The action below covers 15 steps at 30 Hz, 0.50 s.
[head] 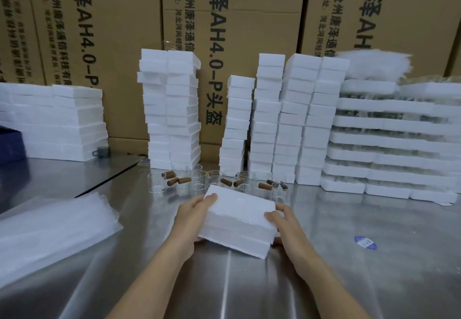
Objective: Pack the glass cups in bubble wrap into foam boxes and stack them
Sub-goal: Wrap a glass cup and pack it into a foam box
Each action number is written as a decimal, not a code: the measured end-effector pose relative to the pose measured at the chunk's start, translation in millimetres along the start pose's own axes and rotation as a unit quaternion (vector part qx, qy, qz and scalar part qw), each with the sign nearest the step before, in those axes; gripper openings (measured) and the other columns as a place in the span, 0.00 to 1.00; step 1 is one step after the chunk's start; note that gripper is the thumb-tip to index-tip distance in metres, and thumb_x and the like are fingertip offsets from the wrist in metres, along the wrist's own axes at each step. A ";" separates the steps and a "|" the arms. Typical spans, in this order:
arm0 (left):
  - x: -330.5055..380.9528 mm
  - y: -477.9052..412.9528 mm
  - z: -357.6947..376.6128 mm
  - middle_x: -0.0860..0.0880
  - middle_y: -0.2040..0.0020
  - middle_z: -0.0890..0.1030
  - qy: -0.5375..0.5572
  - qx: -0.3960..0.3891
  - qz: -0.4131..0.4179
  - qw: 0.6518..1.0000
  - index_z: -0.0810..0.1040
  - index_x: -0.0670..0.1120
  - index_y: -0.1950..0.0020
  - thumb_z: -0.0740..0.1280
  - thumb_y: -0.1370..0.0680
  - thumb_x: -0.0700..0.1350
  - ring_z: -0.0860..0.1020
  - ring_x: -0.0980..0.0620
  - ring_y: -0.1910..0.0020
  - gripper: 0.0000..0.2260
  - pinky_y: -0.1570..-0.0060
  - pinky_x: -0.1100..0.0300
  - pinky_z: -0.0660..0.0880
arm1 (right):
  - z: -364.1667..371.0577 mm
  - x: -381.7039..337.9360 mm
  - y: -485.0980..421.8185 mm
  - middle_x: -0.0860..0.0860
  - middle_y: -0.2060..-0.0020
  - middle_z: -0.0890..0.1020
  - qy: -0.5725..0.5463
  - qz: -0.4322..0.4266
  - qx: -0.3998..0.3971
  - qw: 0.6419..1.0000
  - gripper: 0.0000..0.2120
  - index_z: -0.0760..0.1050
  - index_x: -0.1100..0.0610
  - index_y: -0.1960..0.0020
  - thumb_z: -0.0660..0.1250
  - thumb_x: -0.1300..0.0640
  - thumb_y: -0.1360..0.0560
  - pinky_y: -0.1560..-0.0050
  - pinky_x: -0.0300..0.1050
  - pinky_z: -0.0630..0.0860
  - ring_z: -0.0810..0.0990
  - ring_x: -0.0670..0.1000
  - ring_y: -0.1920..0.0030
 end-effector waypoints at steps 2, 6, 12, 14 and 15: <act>1.3 -1.2 0.1 0.54 0.57 0.89 0.015 0.000 0.003 1.000 0.89 0.58 0.53 0.75 0.21 0.55 0.86 0.50 0.54 0.04 0.60 0.56 0.81 | -0.8 -2.2 2.2 0.50 0.48 0.87 -0.022 0.008 0.002 1.000 0.21 0.79 0.44 0.43 0.69 0.36 0.32 0.44 0.58 0.80 0.86 0.52 0.50; 6.9 2.2 -1.6 0.59 0.62 0.87 0.026 0.012 0.017 0.999 0.86 0.69 0.61 0.74 0.20 0.51 0.84 0.46 0.52 0.13 0.47 0.47 0.81 | 6.0 -6.8 5.6 0.51 0.49 0.88 -0.052 0.026 -0.025 0.998 0.20 0.85 0.50 0.44 0.67 0.37 0.25 0.44 0.50 0.78 0.87 0.51 0.48; 14.9 7.5 -1.5 0.50 0.60 0.88 0.033 0.014 0.004 0.999 0.88 0.52 0.56 0.75 0.22 0.50 0.84 0.40 0.48 0.05 0.42 0.44 0.80 | 13.9 -9.6 -1.2 0.62 0.49 0.86 -0.103 0.097 -0.082 0.986 0.29 0.81 0.63 0.41 0.80 0.47 0.35 0.46 0.53 0.77 0.86 0.61 0.49; 16.8 3.9 -0.2 0.47 0.55 0.89 0.040 0.008 0.013 0.999 0.88 0.51 0.53 0.76 0.22 0.51 0.84 0.40 0.48 0.05 0.41 0.44 0.79 | 10.8 -8.9 6.3 0.61 0.38 0.84 -0.106 0.138 -0.131 0.976 0.32 0.80 0.57 0.33 0.78 0.41 0.32 0.39 0.57 0.77 0.82 0.64 0.36; 16.0 2.6 1.0 0.46 0.53 0.89 0.041 0.004 0.013 0.999 0.88 0.50 0.52 0.76 0.22 0.51 0.83 0.41 0.47 0.05 0.43 0.46 0.79 | 9.5 -6.7 7.0 0.61 0.36 0.83 -0.109 0.149 -0.150 0.971 0.35 0.80 0.56 0.32 0.77 0.39 0.33 0.37 0.58 0.75 0.81 0.65 0.34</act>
Point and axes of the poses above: each hand's wrist, its own y-axis away from the middle knuckle, its own z-axis out of the palm, x = y × z, the point moved 3 cm from there along -y, towards the middle knuckle
